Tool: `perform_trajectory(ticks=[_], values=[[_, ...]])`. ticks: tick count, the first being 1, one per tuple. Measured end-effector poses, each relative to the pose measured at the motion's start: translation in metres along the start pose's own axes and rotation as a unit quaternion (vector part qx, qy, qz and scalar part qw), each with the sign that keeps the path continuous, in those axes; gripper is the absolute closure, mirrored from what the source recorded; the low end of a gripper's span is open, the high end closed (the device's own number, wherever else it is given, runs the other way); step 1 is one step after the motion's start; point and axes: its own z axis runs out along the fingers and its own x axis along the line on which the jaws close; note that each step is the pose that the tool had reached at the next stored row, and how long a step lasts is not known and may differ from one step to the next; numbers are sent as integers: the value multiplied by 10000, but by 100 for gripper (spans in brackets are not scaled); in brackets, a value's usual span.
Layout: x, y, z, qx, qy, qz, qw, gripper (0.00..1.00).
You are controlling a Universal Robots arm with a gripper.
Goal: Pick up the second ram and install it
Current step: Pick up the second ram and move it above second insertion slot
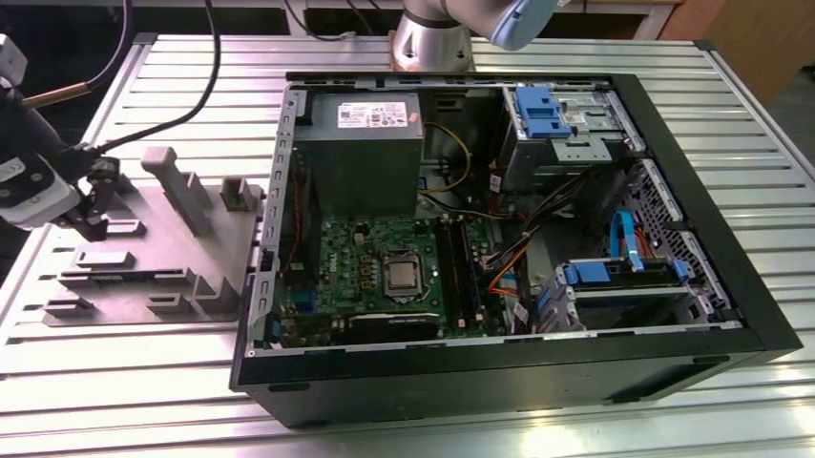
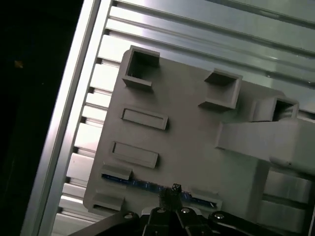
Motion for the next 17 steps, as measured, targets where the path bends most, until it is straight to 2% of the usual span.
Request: perform_trajectory(ticks=[3, 5, 9, 13, 17], values=[[0, -1, 14, -6, 11, -270, 9996, 90], [0, -1, 23, -11, 18, -457, 9990, 90], [1, -1, 41, -20, 32, -816, 9967, 90], [2, -2, 60, -29, 47, -1182, 9930, 90], [2, -3, 79, -37, 61, -1540, 9880, 90]])
